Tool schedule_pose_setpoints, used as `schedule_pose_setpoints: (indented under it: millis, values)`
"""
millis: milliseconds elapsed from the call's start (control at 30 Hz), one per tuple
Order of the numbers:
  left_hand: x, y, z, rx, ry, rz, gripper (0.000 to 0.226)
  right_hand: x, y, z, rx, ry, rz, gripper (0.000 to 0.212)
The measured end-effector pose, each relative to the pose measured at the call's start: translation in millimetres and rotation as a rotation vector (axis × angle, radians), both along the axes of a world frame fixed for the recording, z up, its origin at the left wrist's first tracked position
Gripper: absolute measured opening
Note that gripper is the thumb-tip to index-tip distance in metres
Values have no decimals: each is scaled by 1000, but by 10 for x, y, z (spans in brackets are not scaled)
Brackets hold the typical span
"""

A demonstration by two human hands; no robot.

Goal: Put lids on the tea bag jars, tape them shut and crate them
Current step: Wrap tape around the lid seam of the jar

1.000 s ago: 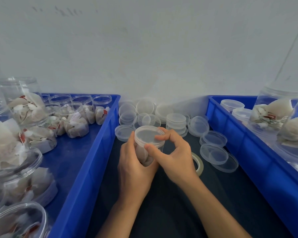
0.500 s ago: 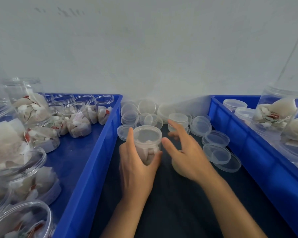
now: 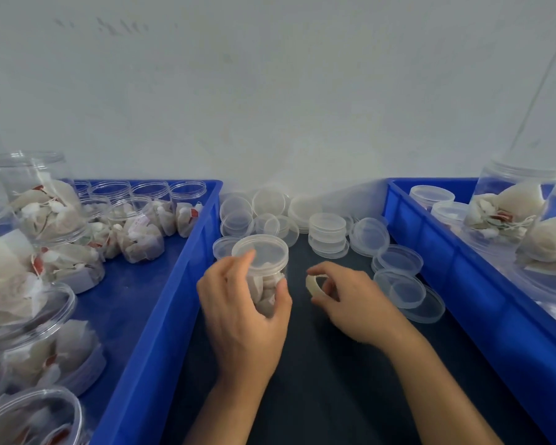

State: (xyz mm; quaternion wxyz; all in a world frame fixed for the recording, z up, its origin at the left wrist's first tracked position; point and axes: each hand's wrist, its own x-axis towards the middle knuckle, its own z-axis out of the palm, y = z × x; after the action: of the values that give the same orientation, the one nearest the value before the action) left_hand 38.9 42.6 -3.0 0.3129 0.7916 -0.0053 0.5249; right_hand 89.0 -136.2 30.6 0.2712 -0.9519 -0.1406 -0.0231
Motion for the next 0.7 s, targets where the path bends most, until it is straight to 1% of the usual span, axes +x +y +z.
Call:
schedule_pose_setpoints:
  millis: [67,100,133,200,267,333,500,600,700]
  values:
    - [-26,-29,-25,62,-25,-129,22,9,-36,51,173,-2,4,41]
    - [-41,-52,-36,86,6,-201,13,8,-48,79,252,14,20,42]
    - [-54,-81,-39,90,63,-256,11,5,-58,103,321,35,45,43]
    - [-71,-143,-26,25,215,-318,23,-9,-83,127,427,62,102,45]
    - [-70,-181,-26,-55,316,-351,34,-13,-99,138,482,65,137,46]
    - [-73,-193,-24,-88,347,-375,38,-11,-101,141,512,66,163,48]
    - [-86,-210,-2,-154,362,-391,44,-8,-117,131,539,74,246,48]
    - [-79,-202,-12,-190,432,-399,49,1,-164,149,515,89,275,48]
    - [-80,-212,-25,-229,483,-419,51,10,-235,149,534,120,291,47]
